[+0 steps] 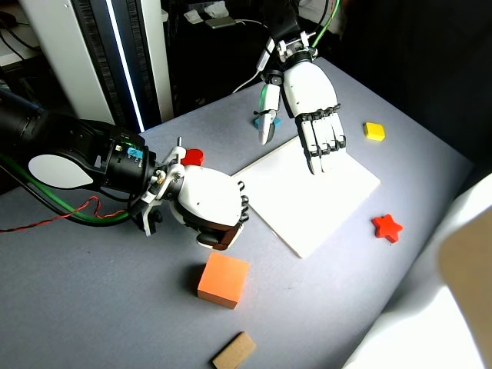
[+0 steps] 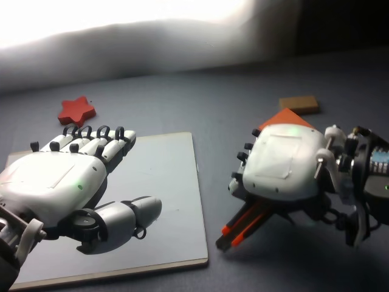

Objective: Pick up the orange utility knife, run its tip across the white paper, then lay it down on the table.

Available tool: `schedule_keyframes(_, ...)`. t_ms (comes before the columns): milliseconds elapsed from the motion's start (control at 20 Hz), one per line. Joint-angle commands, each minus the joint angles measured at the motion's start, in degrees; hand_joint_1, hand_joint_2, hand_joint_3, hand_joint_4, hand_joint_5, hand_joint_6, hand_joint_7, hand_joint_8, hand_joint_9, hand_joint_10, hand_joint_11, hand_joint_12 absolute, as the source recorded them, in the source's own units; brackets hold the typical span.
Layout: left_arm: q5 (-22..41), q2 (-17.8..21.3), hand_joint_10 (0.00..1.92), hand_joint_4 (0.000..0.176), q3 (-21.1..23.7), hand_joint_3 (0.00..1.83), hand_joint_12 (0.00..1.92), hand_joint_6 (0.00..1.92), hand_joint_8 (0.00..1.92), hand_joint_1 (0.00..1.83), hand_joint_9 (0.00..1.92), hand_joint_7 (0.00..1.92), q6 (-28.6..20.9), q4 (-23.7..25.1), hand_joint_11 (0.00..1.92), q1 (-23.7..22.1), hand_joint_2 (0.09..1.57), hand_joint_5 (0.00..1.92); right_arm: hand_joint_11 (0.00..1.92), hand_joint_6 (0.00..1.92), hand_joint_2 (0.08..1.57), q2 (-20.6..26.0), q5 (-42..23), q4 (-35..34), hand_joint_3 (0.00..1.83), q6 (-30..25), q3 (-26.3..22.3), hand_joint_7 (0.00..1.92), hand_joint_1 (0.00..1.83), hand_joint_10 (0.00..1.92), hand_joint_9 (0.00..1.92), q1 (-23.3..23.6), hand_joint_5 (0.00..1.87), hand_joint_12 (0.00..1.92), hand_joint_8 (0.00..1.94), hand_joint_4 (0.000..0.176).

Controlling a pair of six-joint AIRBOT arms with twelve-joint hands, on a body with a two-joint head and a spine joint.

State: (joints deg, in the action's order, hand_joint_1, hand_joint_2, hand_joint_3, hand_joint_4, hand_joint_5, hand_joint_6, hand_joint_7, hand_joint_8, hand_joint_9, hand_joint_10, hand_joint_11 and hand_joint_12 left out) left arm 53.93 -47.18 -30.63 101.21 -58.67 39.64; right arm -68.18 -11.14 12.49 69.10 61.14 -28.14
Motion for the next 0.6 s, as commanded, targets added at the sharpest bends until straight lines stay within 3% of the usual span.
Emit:
schedule_keyframes(0,5.2,-0.1,0.00,0.000,0.2,0.00,0.19,0.00,0.00,0.02,0.06,0.05,0.2,3.5,0.00,-0.3,1.29,0.00,0.70,1.37,1.10,0.6,-6.7,-0.1,0.33,0.4,-0.4,0.74,1.15,1.83,0.66,0.3,0.73,1.92,1.57,0.000)
schedule_keyframes(100,5.5,-0.1,0.00,0.000,0.2,0.00,0.23,0.00,0.00,0.02,0.07,0.06,0.2,3.5,0.00,-0.3,1.29,0.00,0.54,1.32,1.23,1.2,-6.8,-0.1,0.05,0.5,-1.0,0.65,1.15,1.77,0.47,0.1,0.81,1.92,1.50,0.000)
schedule_keyframes(150,5.6,-0.1,0.00,0.000,0.2,0.00,0.23,0.00,0.00,0.02,0.07,0.06,0.1,3.5,0.00,-0.3,1.29,0.01,0.38,1.34,1.23,1.4,-6.8,-0.1,0.02,0.7,-1.2,0.56,1.10,1.65,0.40,0.0,0.76,1.92,1.24,0.000)
schedule_keyframes(200,5.6,-0.1,0.01,0.000,0.2,0.00,0.23,0.00,0.01,0.02,0.08,0.07,0.1,3.5,0.00,-0.3,1.29,0.01,0.21,1.46,1.28,1.8,-6.8,-0.1,0.01,0.7,-1.4,0.50,1.03,1.43,0.38,0.1,0.67,1.90,0.95,0.000)
schedule_keyframes(250,5.6,-0.1,0.00,0.000,0.2,0.00,0.21,0.00,0.00,0.01,0.08,0.07,0.0,3.5,0.00,-0.3,1.29,0.00,0.04,1.01,1.24,2.1,-6.8,-0.1,0.00,0.7,-1.7,0.38,0.91,1.18,0.24,0.1,0.29,1.74,0.63,0.000)
schedule_keyframes(350,5.6,-0.1,0.00,0.000,0.2,0.00,0.18,0.00,0.00,0.00,0.08,0.06,0.0,3.5,0.00,-0.3,1.29,0.00,0.00,0.47,1.17,3.4,-6.7,-0.1,0.00,0.7,-2.9,0.29,0.78,0.74,0.10,0.0,0.14,1.34,0.20,0.000)
schedule_keyframes(400,5.6,-0.1,0.00,0.000,0.3,0.00,0.20,0.00,0.00,0.00,0.08,0.07,0.0,3.5,0.00,-0.4,1.28,0.00,0.00,0.28,1.14,4.1,-6.7,-0.1,0.00,0.7,-3.6,0.26,0.78,0.54,0.09,-0.1,0.13,1.15,0.08,0.000)
schedule_keyframes(500,5.6,-0.1,0.00,0.000,0.3,0.00,0.12,0.00,0.00,0.00,0.03,0.04,-0.2,3.5,0.00,-0.4,1.29,0.00,0.00,0.05,1.09,5.1,-7.0,-0.1,0.00,0.6,-4.8,0.08,0.70,0.18,0.02,-0.5,0.02,0.62,0.01,0.000)
schedule_keyframes(550,5.6,-0.1,0.00,0.000,0.3,0.00,0.13,0.00,0.00,0.00,0.04,0.04,-0.2,3.5,0.00,-0.4,1.29,0.00,0.00,0.01,1.08,5.7,-7.4,-0.1,0.00,0.6,-5.3,0.01,0.70,0.04,0.00,-0.7,0.01,0.19,0.00,0.000)
